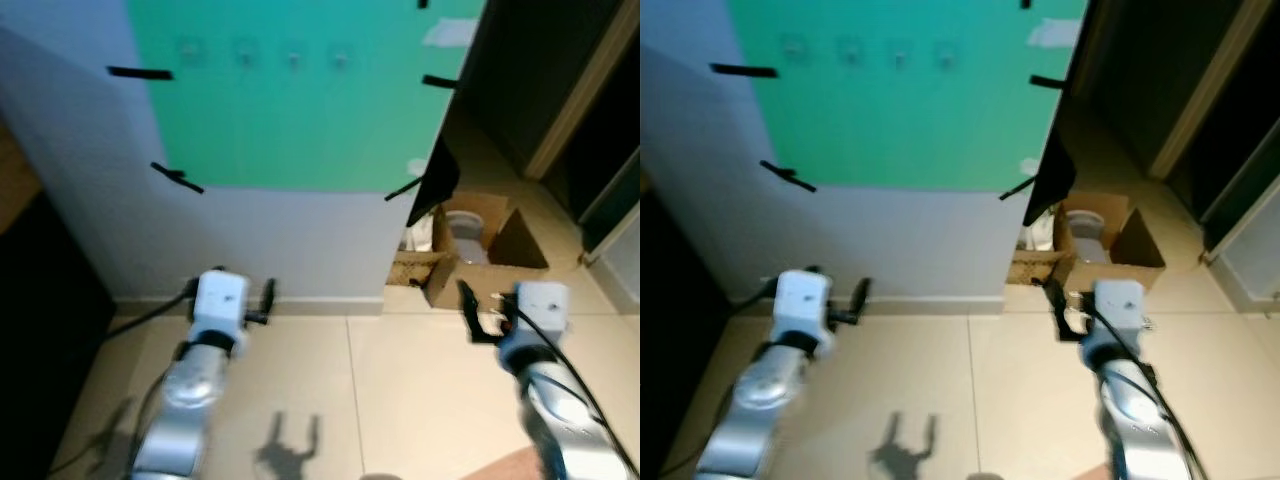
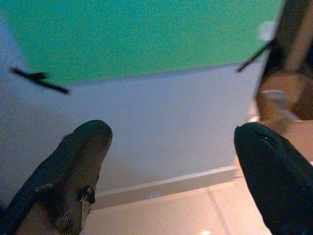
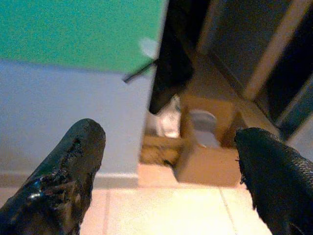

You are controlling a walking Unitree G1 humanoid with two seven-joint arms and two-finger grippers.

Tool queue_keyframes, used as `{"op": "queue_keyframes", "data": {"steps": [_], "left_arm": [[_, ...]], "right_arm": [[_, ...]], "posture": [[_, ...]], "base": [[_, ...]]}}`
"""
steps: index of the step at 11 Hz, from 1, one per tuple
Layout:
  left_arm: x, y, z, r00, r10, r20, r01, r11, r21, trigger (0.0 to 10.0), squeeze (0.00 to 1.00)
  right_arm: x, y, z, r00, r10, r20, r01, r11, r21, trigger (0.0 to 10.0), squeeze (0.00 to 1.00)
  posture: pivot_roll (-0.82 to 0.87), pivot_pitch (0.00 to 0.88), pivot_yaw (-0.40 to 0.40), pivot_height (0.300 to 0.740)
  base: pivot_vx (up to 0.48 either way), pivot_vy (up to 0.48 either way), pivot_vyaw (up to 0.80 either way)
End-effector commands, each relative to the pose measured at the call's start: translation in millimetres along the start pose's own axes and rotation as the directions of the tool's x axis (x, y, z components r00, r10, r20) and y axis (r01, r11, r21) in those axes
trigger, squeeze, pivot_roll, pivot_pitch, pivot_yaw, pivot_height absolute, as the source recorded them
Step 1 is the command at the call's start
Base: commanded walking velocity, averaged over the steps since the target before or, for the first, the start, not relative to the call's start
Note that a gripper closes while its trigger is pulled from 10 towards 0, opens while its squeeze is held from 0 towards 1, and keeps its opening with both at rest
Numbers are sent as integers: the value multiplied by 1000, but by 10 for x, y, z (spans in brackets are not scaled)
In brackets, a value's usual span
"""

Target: Hang keys on a hook

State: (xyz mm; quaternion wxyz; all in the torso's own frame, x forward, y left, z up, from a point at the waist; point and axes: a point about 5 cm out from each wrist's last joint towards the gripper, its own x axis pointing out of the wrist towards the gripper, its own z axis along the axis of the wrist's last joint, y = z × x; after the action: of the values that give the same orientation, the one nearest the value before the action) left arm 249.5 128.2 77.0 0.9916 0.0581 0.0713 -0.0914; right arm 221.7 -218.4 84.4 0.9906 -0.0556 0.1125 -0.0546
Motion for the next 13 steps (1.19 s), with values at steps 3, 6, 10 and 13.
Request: {"op": "queue_keyframes", "data": {"steps": [3,6,10,13], "left_arm": [[-34,163,63,999,31,11,-31,999,10,10000,0],[-37,127,32,1000,30,-6,-30,1000,-1,10000,0],[68,-37,67,998,-69,0,69,997,-24,10000,0],[172,240,173,1000,-6,26,5,999,54,10000,0]], "right_arm": [[-173,31,1,1000,-5,8,5,1000,-26,10000,0],[-239,-48,-4,1000,-4,-5,4,999,-40,10000,0],[-297,-101,71,998,-55,39,55,998,-12,10000,0],[-177,160,-76,1000,1,-8,-1,1000,-1,10000,0]], "posture": [[-189,85,-21,740],[-191,104,19,740],[-222,74,95,740],[-176,18,93,740]], "base": [[337,0,0],[322,0,0],[152,0,0],[0,0,533]]}}
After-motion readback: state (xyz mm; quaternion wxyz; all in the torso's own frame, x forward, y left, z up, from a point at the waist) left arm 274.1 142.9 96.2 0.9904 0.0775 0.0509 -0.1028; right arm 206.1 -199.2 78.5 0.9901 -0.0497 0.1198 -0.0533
